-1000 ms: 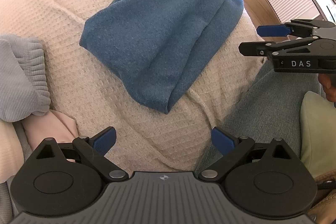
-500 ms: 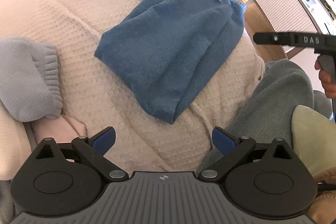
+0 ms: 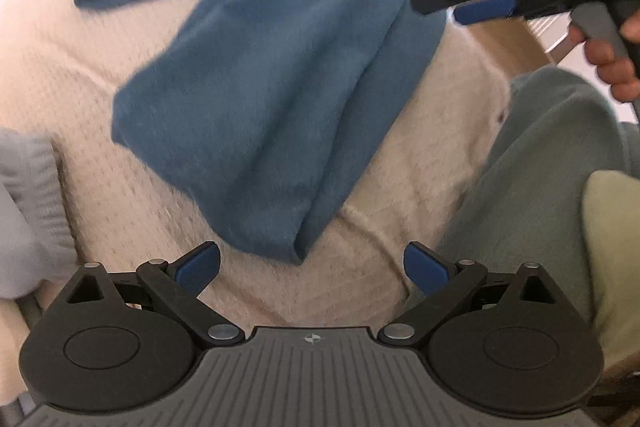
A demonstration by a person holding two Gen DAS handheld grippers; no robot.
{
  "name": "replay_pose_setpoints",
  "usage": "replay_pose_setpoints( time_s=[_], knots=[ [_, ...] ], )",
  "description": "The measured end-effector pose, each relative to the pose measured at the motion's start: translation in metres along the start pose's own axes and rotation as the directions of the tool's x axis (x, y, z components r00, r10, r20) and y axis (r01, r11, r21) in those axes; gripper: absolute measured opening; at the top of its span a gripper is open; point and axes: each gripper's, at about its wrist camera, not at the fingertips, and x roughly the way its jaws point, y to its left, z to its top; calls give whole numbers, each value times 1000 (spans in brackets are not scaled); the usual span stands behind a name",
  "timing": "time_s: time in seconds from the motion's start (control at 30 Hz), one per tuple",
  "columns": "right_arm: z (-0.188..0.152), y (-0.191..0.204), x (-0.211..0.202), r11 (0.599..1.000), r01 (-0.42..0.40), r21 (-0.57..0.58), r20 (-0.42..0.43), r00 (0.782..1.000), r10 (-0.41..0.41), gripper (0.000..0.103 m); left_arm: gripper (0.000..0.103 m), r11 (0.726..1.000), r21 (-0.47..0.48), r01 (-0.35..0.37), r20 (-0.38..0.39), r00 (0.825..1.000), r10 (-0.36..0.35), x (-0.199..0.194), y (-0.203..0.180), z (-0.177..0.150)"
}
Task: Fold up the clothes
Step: 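Grasp the sweatpants leg with the left tool and lift it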
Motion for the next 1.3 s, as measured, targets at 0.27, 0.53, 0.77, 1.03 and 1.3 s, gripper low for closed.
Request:
replay_pose_setpoints(
  time_s=[0.27, 0.53, 0.77, 1.03, 1.3],
  knots=[
    [-3, -5, 10, 999, 40, -13, -17, 999, -41, 58, 62, 1000, -8, -21, 91, 996, 22, -1, 3, 6],
    [6, 5, -2, 995, 49, -87, 41, 998, -45, 2, 11, 998, -51, 36, 208, 978, -25, -40, 29, 20],
    [37, 18, -38, 994, -4, -108, 142, 990, 19, 2, 11, 999, -29, 32, 342, 939, -20, -96, 60, 70],
    [131, 48, -31, 984, -2, -176, 264, 963, 49, 0, 11, 991, -55, -119, 364, 922, 131, -87, 107, 183],
    [163, 36, 0, 965, -92, -246, 187, 972, 140, 14, 11, 979, -68, -194, 224, 953, 205, -43, 138, 217]
  ],
)
